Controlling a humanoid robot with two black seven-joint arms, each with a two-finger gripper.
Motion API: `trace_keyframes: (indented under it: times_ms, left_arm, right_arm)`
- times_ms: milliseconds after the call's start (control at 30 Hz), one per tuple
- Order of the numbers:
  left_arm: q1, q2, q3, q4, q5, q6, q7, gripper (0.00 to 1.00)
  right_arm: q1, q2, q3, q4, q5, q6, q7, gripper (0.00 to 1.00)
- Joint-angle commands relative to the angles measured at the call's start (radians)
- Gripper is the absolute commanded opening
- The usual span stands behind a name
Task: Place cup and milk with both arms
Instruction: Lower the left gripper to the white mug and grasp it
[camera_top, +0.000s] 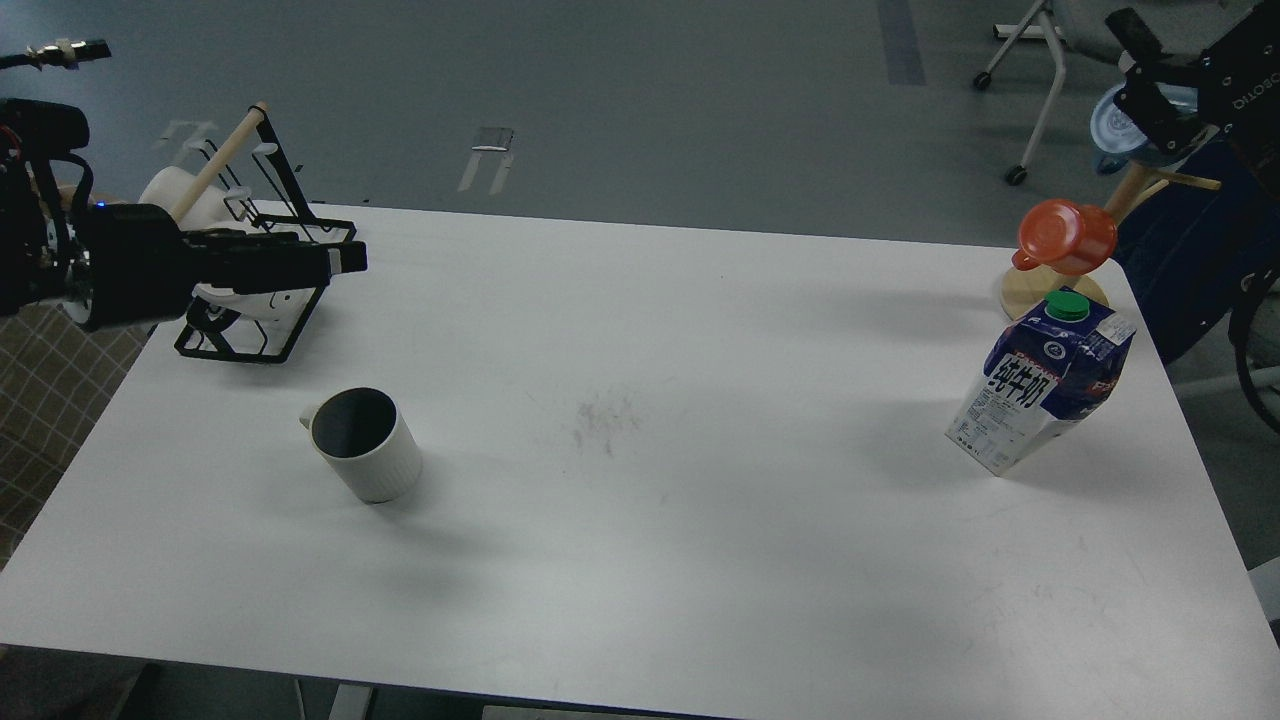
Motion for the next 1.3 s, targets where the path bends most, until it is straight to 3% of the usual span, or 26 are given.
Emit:
trace_keyframes:
  times_ms: [0, 734, 1269]
  left_arm:
    - [0.006, -0.005, 0.049, -0.003, 0.060, 0.000, -0.009, 0.97]
    - [0.005, -0.152, 0.150, 0.224, 0.238, 0.000, -0.006, 0.98]
    - [0.072, -0.175, 0.150, 0.234, 0.238, 0.000, -0.006, 0.98]
  right_arm:
    - [0.000, 0.002, 0.000, 0.001, 0.000, 0.000, 0.000, 1.00]
    - [-0.014, 0.005, 0.002, 0.004, 0.000, 0.000, 0.005, 1.00]
    - [-0.018, 0.006, 0.002, 0.002, 0.000, 0.000, 0.005, 1.00]
